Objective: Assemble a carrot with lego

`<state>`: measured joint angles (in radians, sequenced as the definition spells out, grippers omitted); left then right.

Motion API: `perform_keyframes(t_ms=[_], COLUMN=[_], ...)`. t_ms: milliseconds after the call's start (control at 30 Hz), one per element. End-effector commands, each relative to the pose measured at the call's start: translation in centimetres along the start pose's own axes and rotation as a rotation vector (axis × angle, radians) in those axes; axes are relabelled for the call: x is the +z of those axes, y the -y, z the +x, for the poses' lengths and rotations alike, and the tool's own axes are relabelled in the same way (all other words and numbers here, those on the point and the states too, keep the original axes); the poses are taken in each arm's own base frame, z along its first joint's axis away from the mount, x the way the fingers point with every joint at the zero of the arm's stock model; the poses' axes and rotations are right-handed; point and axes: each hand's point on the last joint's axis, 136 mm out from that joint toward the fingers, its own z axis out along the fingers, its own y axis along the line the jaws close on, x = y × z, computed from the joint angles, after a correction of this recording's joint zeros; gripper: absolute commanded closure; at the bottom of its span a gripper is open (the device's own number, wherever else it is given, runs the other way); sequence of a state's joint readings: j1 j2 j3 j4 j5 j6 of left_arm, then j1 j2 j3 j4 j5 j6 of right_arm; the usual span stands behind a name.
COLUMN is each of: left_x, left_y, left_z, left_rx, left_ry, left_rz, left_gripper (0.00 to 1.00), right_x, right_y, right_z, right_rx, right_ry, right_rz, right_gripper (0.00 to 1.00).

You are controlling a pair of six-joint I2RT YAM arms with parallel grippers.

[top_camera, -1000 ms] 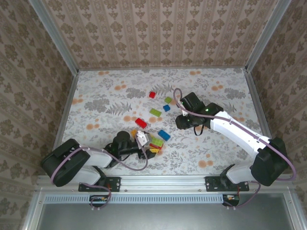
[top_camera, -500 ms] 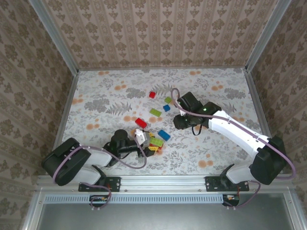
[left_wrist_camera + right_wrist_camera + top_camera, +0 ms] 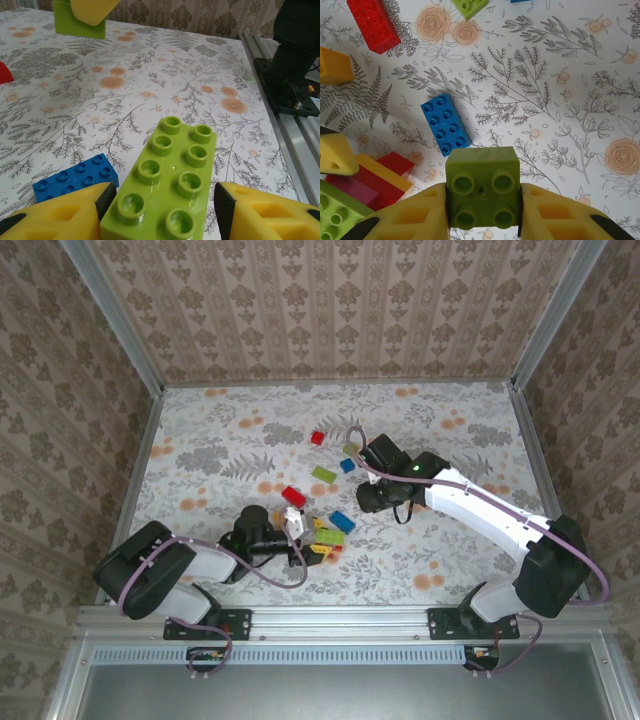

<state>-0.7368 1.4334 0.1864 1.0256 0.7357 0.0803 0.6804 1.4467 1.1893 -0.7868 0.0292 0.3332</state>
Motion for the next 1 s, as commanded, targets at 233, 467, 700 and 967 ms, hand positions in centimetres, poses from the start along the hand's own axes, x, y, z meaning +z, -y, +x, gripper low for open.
perform_keyframes(t_ms=[233,467,700,967], left_x=[0.3,0.6,0.6,0.8], left_y=[0.4,0.2,0.4,0.5], left_z=[-0.8,-0.6,-0.6,-0.3], left_rx=[0.034,0.036,0.041,0.032], left_ry=[0.021,0.007,0.007,-0.004], left_rz=[0.051,0.054,0.068,0.086], left_gripper=[0.43,0.42,0.47,0.52], right_x=[-1.9,-2.1,-1.8,-2.5], right_y=[-1.2,-1.9,-3.3,-4.4], right_z=[1.9,2.5,2.9,2.7], right_rx=[0.064,0.061,0.046,0.025], right_ry=[-0.069,-0.058,-0.078,-0.086], right_rz=[0.019,0.030,0.033,0.042], right_gripper=[0.70,0.70,0.70,0.71])
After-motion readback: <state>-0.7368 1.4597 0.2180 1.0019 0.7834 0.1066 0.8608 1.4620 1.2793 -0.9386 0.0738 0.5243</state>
